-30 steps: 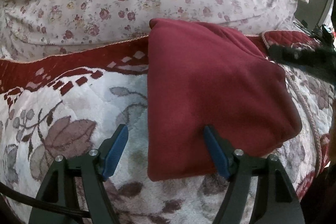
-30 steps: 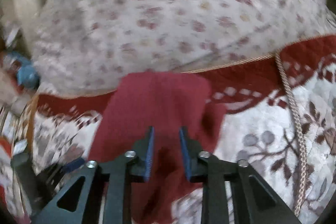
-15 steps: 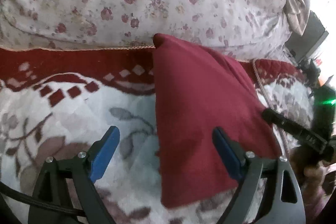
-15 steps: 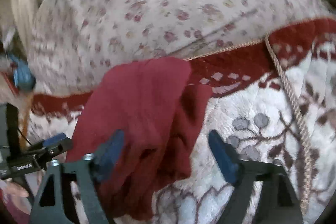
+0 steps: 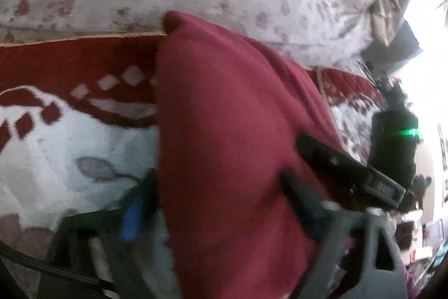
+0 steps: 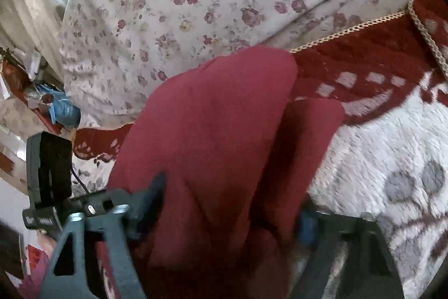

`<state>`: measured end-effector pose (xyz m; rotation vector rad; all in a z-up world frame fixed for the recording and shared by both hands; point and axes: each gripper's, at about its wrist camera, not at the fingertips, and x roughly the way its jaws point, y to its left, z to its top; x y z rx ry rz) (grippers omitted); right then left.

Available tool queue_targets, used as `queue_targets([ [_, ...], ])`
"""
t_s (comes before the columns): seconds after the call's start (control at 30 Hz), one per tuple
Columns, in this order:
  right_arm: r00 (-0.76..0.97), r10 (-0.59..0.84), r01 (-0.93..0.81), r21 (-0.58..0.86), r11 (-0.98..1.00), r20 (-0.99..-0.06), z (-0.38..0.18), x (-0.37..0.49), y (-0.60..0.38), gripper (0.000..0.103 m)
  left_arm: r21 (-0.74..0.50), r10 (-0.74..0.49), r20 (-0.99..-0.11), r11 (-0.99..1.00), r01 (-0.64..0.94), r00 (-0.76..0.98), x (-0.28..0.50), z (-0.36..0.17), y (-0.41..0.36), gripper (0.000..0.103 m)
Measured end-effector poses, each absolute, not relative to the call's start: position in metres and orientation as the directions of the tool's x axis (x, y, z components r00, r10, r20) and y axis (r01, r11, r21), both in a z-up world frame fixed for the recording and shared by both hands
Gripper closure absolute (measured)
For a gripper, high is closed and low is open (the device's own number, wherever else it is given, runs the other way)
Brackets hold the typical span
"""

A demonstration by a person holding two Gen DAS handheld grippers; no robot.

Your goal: Fold small clothes

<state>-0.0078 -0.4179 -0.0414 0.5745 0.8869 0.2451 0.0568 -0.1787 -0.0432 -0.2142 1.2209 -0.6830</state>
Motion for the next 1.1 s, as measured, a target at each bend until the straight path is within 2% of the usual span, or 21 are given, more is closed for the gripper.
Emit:
queue_targets([
  [0.03,0.615,0.425,0.029,0.558,0.829,-0.664,-0.039,-0.008,-0.415,0.034,-0.476,-0.571,-0.797,0.795,0.377,0.197,0.053,-0.04,-0.18,0.028],
  [0.1,0.614,0.418,0.018,0.541,0.841,-0.67,-0.031,-0.009,-0.411,0.044,-0.45,-0.559,-0.8,0.8,0.398,0.219,0.047,-0.033,-0.182,0.038],
  [0.2,0.613,0.447,-0.003,0.564,0.826,-0.651,-0.015,-0.015,-0.409,0.049,-0.46,-0.573,-0.788,0.791,0.402,0.224,0.036,-0.014,-0.172,0.047],
  [0.33,0.609,0.522,-0.063,0.619,0.783,-0.598,0.014,-0.035,-0.395,0.049,-0.425,-0.555,-0.79,0.801,0.421,0.26,0.004,0.021,-0.149,0.048],
  [0.57,0.516,0.62,-0.165,0.641,0.749,-0.591,0.028,-0.072,-0.341,0.047,-0.346,-0.462,-0.837,0.862,0.371,0.292,-0.062,0.044,-0.095,0.047],
  [0.63,0.486,0.622,-0.165,0.634,0.756,-0.614,0.017,-0.079,-0.329,0.044,-0.308,-0.416,-0.858,0.886,0.346,0.301,-0.078,0.03,-0.088,0.045],
  [0.67,0.469,0.608,-0.155,0.619,0.77,-0.64,0.008,-0.081,-0.323,0.043,-0.289,-0.389,-0.872,0.9,0.327,0.298,-0.082,0.018,-0.087,0.041],
  [0.73,0.438,0.513,-0.117,0.519,0.847,-0.739,-0.009,-0.086,-0.313,0.036,-0.261,-0.351,-0.887,0.917,0.302,0.298,-0.089,0.0,-0.085,0.036],
  [0.77,0.441,0.479,-0.112,0.483,0.869,-0.759,-0.012,-0.09,-0.31,0.03,-0.251,-0.342,-0.884,0.922,0.295,0.319,-0.093,-0.001,-0.084,0.03],
  [0.8,0.46,0.468,-0.114,0.473,0.874,-0.755,-0.008,-0.099,-0.309,0.03,-0.23,-0.326,-0.875,0.93,0.287,0.357,-0.098,0.001,-0.082,0.025],
  [0.97,0.551,0.369,-0.176,0.328,0.928,-0.748,0.039,-0.145,-0.301,0.03,-0.115,-0.236,-0.836,0.958,0.263,0.496,-0.111,0.023,-0.074,0.021],
  [1.1,0.592,0.391,-0.291,0.266,0.919,-0.704,0.07,-0.166,-0.276,0.032,-0.046,-0.178,-0.817,0.969,0.245,0.549,-0.113,0.03,-0.074,0.02],
])
